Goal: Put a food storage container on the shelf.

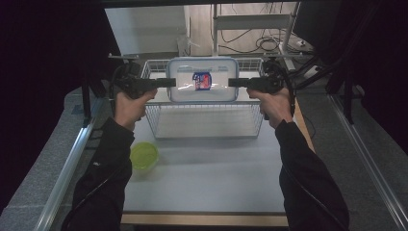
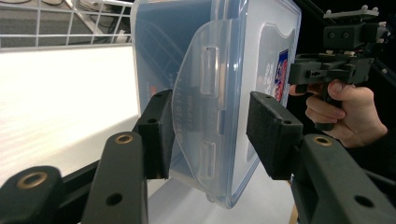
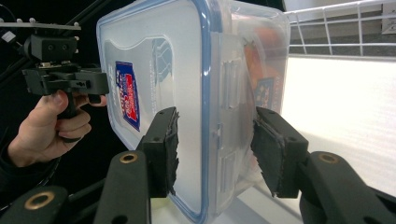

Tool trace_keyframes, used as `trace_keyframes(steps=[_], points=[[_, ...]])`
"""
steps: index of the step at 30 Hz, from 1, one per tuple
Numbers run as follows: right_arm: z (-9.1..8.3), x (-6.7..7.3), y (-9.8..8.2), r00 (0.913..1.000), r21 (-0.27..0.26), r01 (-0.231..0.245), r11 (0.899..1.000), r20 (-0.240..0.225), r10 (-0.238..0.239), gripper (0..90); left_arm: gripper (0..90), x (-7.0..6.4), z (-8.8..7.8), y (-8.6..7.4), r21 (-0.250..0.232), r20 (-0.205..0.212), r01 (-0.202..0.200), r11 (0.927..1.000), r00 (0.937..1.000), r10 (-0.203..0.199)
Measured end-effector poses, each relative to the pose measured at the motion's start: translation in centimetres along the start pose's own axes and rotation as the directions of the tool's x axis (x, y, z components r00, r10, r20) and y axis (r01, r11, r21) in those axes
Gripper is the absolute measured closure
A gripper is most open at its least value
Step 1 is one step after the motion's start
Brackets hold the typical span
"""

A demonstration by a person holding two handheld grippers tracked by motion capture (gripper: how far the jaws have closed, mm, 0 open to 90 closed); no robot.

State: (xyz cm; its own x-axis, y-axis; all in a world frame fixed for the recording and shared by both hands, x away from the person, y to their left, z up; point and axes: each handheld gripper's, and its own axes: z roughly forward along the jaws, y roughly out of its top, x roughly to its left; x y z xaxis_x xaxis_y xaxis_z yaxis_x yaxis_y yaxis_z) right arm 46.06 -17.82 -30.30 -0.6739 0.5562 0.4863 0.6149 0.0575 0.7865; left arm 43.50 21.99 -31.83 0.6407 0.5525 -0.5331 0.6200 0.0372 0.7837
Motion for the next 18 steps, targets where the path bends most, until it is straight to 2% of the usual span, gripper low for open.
trace_keyframes(steps=[12,15,18], points=[[0.8,-1.4,0.9,0.9993,0.010,-0.035,0.999,0.011,0.035,51.7,52.1,1.3,1.2,0.2,-0.010,-0.007,0.038,0.9992,0.9993,-0.038],[0.9,-1.7,0.8,0.9988,0.006,-0.049,0.999,0.008,0.049,51.8,52.0,1.4,1.3,0.1,-0.018,0.001,0.040,0.9990,0.9992,-0.040],[0.8,-1.6,0.9,0.9991,0.010,-0.041,0.999,0.011,0.041,51.6,51.8,1.5,1.3,0.1,-0.017,-0.001,0.033,0.9993,0.9994,-0.033]])
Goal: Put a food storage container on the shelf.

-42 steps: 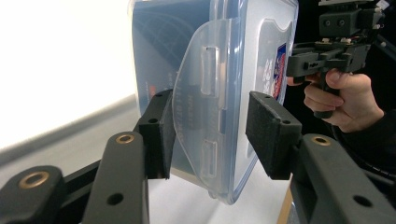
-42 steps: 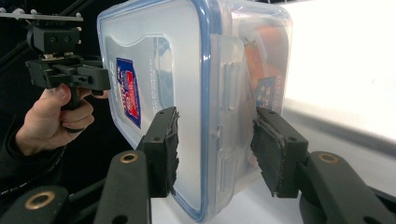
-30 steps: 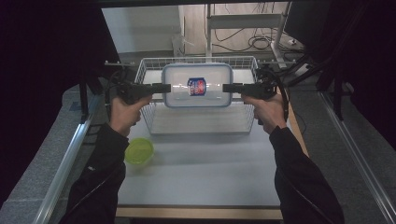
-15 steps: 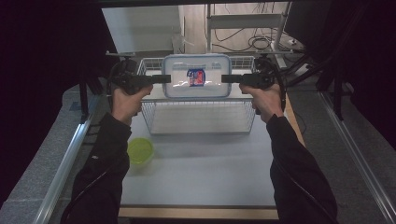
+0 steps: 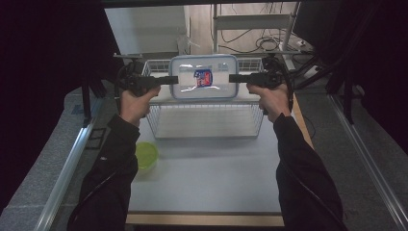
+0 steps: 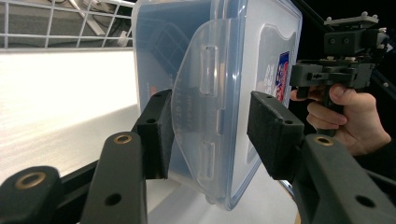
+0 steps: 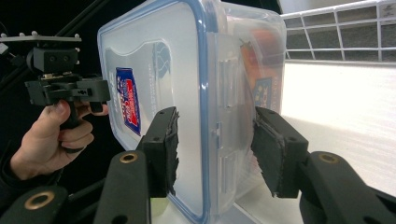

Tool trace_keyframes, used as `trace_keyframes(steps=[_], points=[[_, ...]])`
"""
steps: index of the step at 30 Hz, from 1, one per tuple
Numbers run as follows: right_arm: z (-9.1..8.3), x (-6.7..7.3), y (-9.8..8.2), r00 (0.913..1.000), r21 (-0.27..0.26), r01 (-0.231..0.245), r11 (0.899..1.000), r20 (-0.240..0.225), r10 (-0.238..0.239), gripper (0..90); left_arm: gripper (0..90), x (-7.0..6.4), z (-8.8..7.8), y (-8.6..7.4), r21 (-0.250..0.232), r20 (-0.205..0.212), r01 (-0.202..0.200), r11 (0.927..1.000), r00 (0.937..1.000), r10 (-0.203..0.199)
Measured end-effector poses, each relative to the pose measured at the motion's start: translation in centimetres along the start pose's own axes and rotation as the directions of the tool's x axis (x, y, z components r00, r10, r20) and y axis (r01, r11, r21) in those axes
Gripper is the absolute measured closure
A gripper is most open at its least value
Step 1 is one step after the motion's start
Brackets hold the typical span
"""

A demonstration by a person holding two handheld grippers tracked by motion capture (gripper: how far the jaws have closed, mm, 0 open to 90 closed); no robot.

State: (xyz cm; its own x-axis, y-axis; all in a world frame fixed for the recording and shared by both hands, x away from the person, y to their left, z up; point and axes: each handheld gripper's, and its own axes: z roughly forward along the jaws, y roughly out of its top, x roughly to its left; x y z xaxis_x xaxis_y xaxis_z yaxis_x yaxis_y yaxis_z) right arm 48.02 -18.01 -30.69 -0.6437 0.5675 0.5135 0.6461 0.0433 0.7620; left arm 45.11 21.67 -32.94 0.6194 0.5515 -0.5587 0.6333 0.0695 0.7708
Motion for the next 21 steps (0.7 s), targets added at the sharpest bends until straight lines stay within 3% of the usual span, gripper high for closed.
trace_keyframes(steps=[9,17,21], points=[[0.2,0.1,0.0,0.9993,-0.013,0.029,0.999,0.025,-0.029,49.5,46.6,-0.5,0.5,0.0,-0.003,-0.050,-0.056,0.9984,0.9972,0.056],[0.5,0.1,-0.1,0.9973,-0.020,0.048,0.999,0.056,-0.047,48.0,41.1,-0.3,0.8,-0.3,0.004,-0.075,-0.073,0.9973,0.9945,0.073],[0.9,0.2,-0.4,0.9924,-0.005,0.069,0.998,0.102,-0.068,44.5,30.2,0.5,1.4,-0.5,-0.001,-0.052,-0.006,1.0000,0.9986,0.006]])
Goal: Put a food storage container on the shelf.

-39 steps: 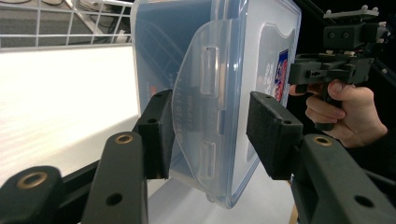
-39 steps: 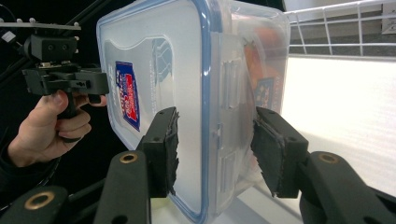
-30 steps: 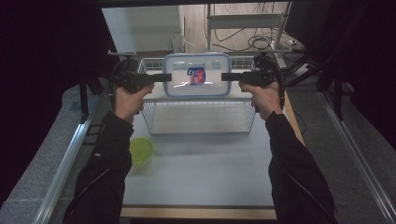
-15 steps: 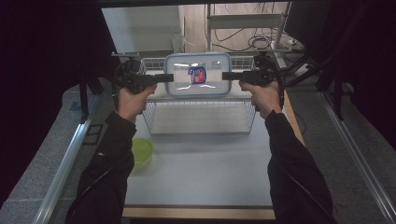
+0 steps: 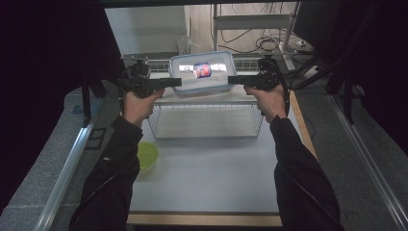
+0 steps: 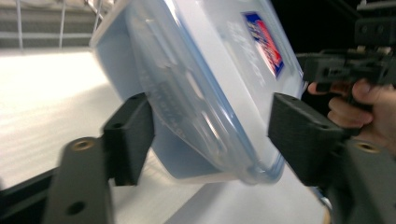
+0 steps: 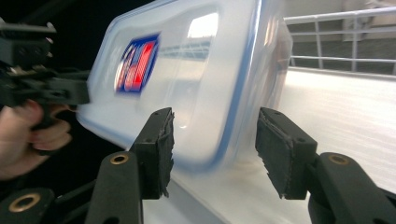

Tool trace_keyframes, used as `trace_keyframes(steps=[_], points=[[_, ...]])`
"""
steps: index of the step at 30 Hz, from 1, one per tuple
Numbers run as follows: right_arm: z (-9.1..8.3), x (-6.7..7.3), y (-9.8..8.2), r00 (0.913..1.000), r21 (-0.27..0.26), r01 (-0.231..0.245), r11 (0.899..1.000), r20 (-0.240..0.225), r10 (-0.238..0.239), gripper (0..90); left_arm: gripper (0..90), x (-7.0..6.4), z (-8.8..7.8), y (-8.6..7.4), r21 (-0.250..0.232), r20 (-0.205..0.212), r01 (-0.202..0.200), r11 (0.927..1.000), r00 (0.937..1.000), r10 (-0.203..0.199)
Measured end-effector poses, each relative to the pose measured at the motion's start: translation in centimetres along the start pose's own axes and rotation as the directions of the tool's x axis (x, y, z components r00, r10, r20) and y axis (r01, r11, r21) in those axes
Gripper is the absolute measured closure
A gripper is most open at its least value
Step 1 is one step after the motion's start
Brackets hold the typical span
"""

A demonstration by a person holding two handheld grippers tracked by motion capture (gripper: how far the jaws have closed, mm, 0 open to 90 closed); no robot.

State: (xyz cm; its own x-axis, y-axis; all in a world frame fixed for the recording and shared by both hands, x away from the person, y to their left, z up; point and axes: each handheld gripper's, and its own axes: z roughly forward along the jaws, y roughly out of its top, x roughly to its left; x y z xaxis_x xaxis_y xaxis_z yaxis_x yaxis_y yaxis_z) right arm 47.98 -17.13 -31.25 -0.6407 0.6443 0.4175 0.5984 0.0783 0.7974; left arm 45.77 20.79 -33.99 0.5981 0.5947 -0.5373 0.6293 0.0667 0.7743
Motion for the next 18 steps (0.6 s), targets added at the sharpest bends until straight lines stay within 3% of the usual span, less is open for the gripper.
trace_keyframes(steps=[2,7,9,11,18], points=[[0.1,-0.3,-0.1,0.9994,-0.005,-0.027,1.000,-0.023,0.027,44.9,30.1,0.4,0.1,0.0,-0.010,0.014,0.017,0.9998,0.9998,-0.016],[0.1,-0.4,-0.5,0.9998,0.001,-0.011,1.000,-0.015,0.011,48.3,23.1,0.8,0.7,0.2,-0.010,0.001,0.066,0.9978,0.9978,-0.066],[0.1,-0.4,-0.6,0.9995,0.000,-0.010,1.000,-0.031,0.010,48.6,20.0,0.9,0.9,0.2,-0.003,0.004,0.078,0.9970,0.9969,-0.078],[0.2,-0.3,-0.7,0.9997,0.002,0.009,1.000,-0.023,-0.009,48.6,17.9,1.0,0.9,0.2,-0.006,0.002,0.082,0.9966,0.9966,-0.082],[0.0,-0.3,-1.1,0.9996,0.004,0.008,1.000,-0.027,-0.008,47.6,15.0,1.1,0.8,0.1,-0.011,-0.007,0.086,0.9963,0.9963,-0.086]])
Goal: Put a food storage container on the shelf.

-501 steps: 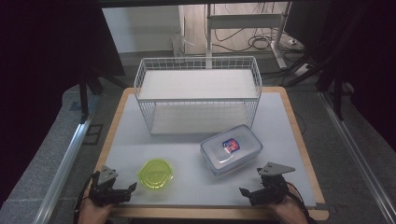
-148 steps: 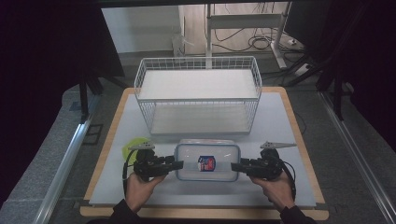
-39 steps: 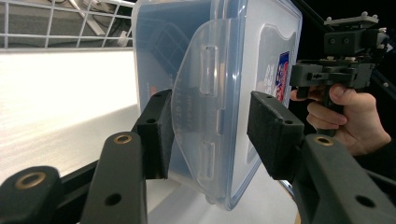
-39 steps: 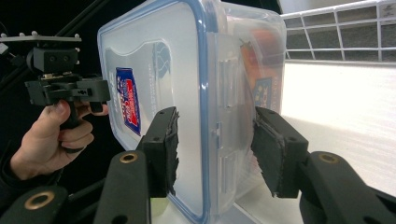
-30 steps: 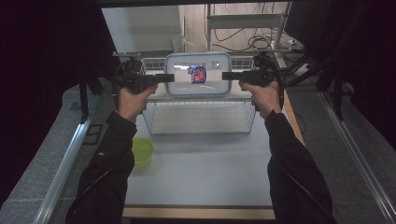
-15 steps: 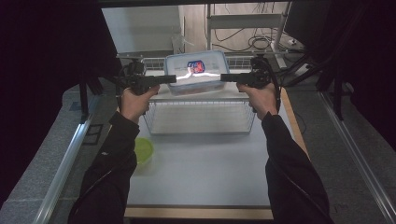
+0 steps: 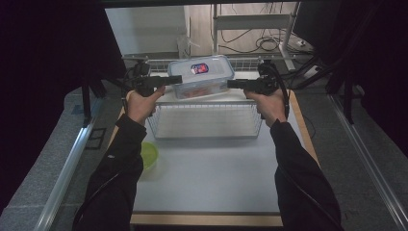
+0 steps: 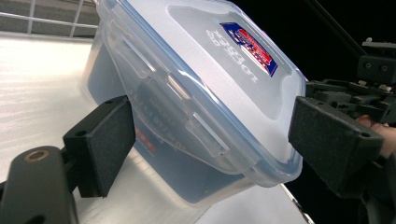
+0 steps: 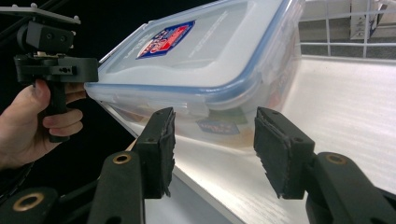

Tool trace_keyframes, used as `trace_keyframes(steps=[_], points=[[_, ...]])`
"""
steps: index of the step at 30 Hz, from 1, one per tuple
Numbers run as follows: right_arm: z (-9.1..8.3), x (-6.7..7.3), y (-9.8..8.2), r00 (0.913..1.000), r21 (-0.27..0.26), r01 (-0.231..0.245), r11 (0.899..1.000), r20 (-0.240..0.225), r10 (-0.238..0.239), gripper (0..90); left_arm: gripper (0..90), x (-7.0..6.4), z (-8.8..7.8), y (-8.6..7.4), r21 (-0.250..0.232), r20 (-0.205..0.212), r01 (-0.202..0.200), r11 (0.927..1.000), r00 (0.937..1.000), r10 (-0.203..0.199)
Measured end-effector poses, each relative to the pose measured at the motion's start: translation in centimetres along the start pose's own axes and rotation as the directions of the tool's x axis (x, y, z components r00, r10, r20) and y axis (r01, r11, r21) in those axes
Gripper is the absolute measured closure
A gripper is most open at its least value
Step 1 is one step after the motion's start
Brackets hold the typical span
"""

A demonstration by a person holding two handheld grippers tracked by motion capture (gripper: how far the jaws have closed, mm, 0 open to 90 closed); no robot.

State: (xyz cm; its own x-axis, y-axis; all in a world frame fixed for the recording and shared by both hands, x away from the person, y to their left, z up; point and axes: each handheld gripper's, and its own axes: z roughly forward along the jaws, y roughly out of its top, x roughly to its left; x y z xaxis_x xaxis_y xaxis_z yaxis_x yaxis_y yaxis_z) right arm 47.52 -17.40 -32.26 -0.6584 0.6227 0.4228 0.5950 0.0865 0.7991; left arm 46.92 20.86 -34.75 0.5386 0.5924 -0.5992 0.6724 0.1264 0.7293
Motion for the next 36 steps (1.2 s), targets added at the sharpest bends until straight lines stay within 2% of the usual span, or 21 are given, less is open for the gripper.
trace_keyframes(steps=[2,4,8,10,13,15,17,19,20,22,26,27,28,31,33,35,36], points=[[-0.1,-0.1,-0.1,1.0000,0.001,-0.001,1.000,0.002,0.001,47.3,13.2,-0.1,-0.1,-0.1,-0.014,-0.017,-0.007,0.9999,0.9998,0.007],[-0.2,-0.3,-0.3,1.0000,0.001,-0.001,1.000,0.003,0.001,47.0,10.9,-0.2,-0.6,-0.2,-0.030,-0.045,-0.043,0.9986,0.9981,0.042],[-0.4,-0.5,-0.5,1.0000,-0.001,0.002,1.000,0.003,-0.002,46.5,11.6,-0.5,-1.4,-0.6,-0.032,-0.034,-0.083,0.9960,0.9960,0.082],[-0.5,-0.5,-0.6,1.0000,-0.008,0.007,1.000,0.004,-0.007,46.3,12.6,-1.1,-1.8,-0.9,-0.027,-0.053,-0.118,0.9927,0.9918,0.116],[-0.5,-0.5,-0.7,0.9998,-0.012,0.017,1.000,0.005,-0.017,46.3,17.8,-2.3,-2.4,-1.6,-0.035,-0.089,-0.187,0.9818,0.9790,0.183],[-0.5,-0.3,-0.8,0.9996,-0.010,0.027,1.000,0.007,-0.027,46.7,24.7,-3.2,-2.8,-2.2,-0.034,-0.128,-0.238,0.9706,0.9642,0.232],[-0.5,-0.1,-0.9,0.9990,-0.007,0.043,0.999,0.014,-0.043,48.8,32.0,-4.1,-3.2,-2.9,-0.028,-0.159,-0.288,0.9571,0.9466,0.280],[-0.6,0.1,-1.0,0.9981,-0.004,0.058,0.998,0.021,-0.058,51.1,41.5,-4.8,-3.4,-3.7,-0.026,-0.178,-0.329,0.9439,0.9306,0.320],[-0.6,0.2,-1.0,0.9975,-0.004,0.066,0.998,0.025,-0.066,52.8,45.7,-5.2,-3.5,-4.1,-0.030,-0.181,-0.345,0.9380,0.9248,0.335],[-0.6,0.4,-1.1,0.9958,-0.003,0.085,0.996,0.034,-0.085,55.8,56.9,-5.5,-3.6,-4.7,-0.037,-0.182,-0.364,0.9305,0.9181,0.352],[-0.5,0.9,-1.4,0.9916,0.011,0.117,0.993,0.054,-0.117,61.3,75.1,-5.7,-3.0,-5.3,-0.018,-0.160,-0.375,0.9267,0.9159,0.368],[-0.5,1.0,-1.5,0.9907,0.014,0.122,0.992,0.058,-0.123,62.0,78.7,-5.7,-2.7,-5.4,-0.005,-0.157,-0.379,0.9256,0.9143,0.373],[-0.4,1.1,-1.5,0.9896,0.019,0.130,0.991,0.060,-0.131,62.5,81.2,-5.7,-2.5,-5.5,0.005,-0.166,-0.386,0.9226,0.9095,0.381],[-0.3,1.3,-1.7,0.9859,0.029,0.149,0.988,0.072,-0.150,62.6,84.6,-5.6,-1.6,-5.5,0.037,-0.209,-0.401,0.9155,0.8927,0.399],[-0.3,1.2,-1.9,0.9862,0.031,0.148,0.989,0.070,-0.150,62.6,84.8,-5.4,-1.2,-5.4,0.040,-0.226,-0.396,0.9176,0.8908,0.394],[-0.3,1.1,-2.1,0.9863,0.033,0.148,0.988,0.069,-0.150,62.6,86.0,-5.1,-0.9,-5.2,0.043,-0.232,-0.387,0.9210,0.8929,0.386],[-0.3,1.0,-2.1,0.9864,0.034,0.147,0.989,0.069,-0.149,62.5,85.9,-5.0,-0.7,-5.1,0.046,-0.240,-0.384,0.9222,0.8920,0.383]])
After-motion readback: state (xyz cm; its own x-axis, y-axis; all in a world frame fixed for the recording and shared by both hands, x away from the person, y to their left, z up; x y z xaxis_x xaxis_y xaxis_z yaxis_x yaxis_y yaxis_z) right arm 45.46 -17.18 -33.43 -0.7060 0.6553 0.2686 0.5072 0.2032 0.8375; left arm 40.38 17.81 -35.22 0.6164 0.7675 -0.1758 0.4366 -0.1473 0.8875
